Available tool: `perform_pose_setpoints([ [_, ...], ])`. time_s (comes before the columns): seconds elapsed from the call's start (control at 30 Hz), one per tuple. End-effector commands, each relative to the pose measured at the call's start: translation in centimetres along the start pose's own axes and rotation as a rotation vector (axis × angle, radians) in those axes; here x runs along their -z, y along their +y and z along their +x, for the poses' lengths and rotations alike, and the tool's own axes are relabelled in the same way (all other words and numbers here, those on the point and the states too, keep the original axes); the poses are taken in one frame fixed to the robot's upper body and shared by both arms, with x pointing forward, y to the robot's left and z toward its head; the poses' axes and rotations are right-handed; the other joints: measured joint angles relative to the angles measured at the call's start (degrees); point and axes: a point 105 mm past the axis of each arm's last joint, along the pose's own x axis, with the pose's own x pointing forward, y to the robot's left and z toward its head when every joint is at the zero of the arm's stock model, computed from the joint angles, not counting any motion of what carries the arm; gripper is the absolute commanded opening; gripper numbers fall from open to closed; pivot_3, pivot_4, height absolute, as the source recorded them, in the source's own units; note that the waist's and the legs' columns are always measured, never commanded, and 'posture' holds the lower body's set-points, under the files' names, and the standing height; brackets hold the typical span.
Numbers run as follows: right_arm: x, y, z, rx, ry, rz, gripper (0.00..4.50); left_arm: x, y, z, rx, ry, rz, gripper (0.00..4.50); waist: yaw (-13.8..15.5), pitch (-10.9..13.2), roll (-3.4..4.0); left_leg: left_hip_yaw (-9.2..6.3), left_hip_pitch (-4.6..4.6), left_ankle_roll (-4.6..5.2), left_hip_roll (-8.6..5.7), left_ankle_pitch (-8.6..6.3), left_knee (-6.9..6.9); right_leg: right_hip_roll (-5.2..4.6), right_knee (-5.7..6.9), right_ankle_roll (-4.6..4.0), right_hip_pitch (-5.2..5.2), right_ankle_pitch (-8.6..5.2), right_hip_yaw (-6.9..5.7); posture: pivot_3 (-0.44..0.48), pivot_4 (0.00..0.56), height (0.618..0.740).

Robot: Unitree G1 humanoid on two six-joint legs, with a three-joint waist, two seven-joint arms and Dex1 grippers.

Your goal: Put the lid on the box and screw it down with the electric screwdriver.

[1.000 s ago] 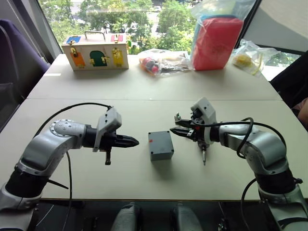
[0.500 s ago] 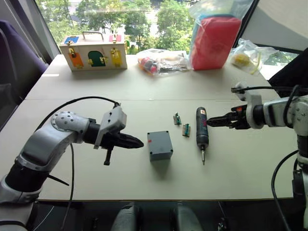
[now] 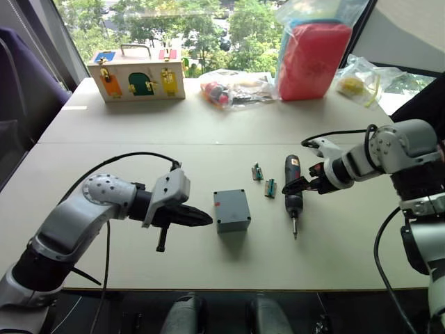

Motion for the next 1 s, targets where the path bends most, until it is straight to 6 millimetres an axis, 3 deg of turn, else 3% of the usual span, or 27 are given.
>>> perform_pose_setpoints([
  [0.03,0.4,0.6,0.5,0.022,0.038,-0.054,4.46,-0.9,-0.1,-0.1,-0.023,-0.029,0.031,0.00,0.0,0.0,0.00,-0.01,0.00,0.00,0.00,0.00,-0.01,0.01,0.01,0.00,-0.02,0.00,0.00,0.000,0.150,0.740],
  [0.1,1.3,0.5,1.1,0.041,0.081,-0.088,4.46,-0.9,-0.1,0.1,-0.031,-0.035,0.029,0.00,0.0,0.0,-0.01,-0.01,0.00,0.00,0.01,0.00,-0.01,0.02,0.02,0.00,-0.02,0.00,0.00,0.000,0.150,0.740],
  [0.23,2.8,-0.9,1.5,0.099,0.137,-0.090,3.28,-0.9,0.1,0.3,-0.053,-0.049,0.024,0.00,0.1,0.0,-0.04,-0.03,0.00,0.00,0.01,0.00,0.00,0.03,0.00,0.00,0.02,0.00,-0.03,0.000,0.150,0.740],
  [0.37,2.7,-2.2,1.1,0.141,0.117,-0.038,1.94,-0.5,0.1,0.3,-0.066,-0.050,0.006,0.00,0.2,0.0,-0.06,-0.03,0.03,0.00,0.00,0.00,0.00,0.03,-0.01,0.00,0.06,0.00,-0.03,0.000,0.150,0.740],
  [0.4,2.5,-2.7,0.8,0.154,0.101,-0.014,1.90,-0.4,0.2,0.3,-0.071,-0.051,0.004,0.00,0.2,0.0,-0.07,-0.04,0.04,0.00,0.01,0.00,0.00,0.03,-0.01,0.00,0.07,0.00,-0.03,0.000,0.150,0.740],
  [0.5,0.6,-3.9,-0.5,0.202,-0.006,0.054,1.86,-0.5,0.6,0.1,-0.088,-0.055,0.001,0.00,0.3,-0.1,-0.11,-0.05,0.05,0.00,0.00,0.00,0.04,0.01,-0.01,0.00,0.12,0.00,-0.05,0.000,0.150,0.740],
  [0.67,-5.1,-4.7,-5.1,0.244,-0.340,0.180,1.86,-0.3,1.3,-0.5,-0.108,-0.050,-0.005,0.00,0.2,0.0,-0.01,-0.05,0.00,-0.01,-0.10,0.00,0.04,-0.08,0.01,0.00,0.04,0.02,-0.04,0.000,0.150,0.740],
  [0.8,-7.9,-3.7,-7.9,0.227,-0.601,0.263,1.86,-0.7,2.0,-1.0,-0.110,-0.051,-0.009,0.00,-0.2,0.0,0.01,0.00,-0.11,-0.51,-0.03,0.30,-0.17,0.07,0.02,-0.01,-0.20,0.01,0.00,0.000,0.150,0.740],
  [0.87,-10.0,-2.5,-9.4,0.178,-0.853,0.298,1.86,-1.0,2.3,-1.0,-0.101,-0.059,-0.015,0.00,-0.3,0.0,0.01,0.01,-0.10,-0.55,0.09,0.32,-0.21,0.19,0.02,-0.01,-0.20,0.01,-0.01,0.000,0.150,0.740],
  [0.93,-11.3,0.0,-11.5,0.138,-1.144,0.180,1.86,-1.2,2.5,-0.9,-0.084,-0.066,-0.025,0.00,-0.3,0.0,0.01,0.04,-0.08,-0.56,0.15,0.33,-0.22,0.26,0.10,-0.01,-0.23,0.01,0.02,0.000,0.150,0.740],
  [1.0,-11.2,4.4,-13.9,-0.124,-1.398,0.086,1.86,-1.3,2.7,-0.8,-0.064,-0.071,-0.038,0.00,-0.1,0.0,0.04,0.02,-0.09,-0.43,0.16,0.27,-0.20,0.31,0.16,0.00,-0.24,0.01,0.01,0.000,0.150,0.740],
])
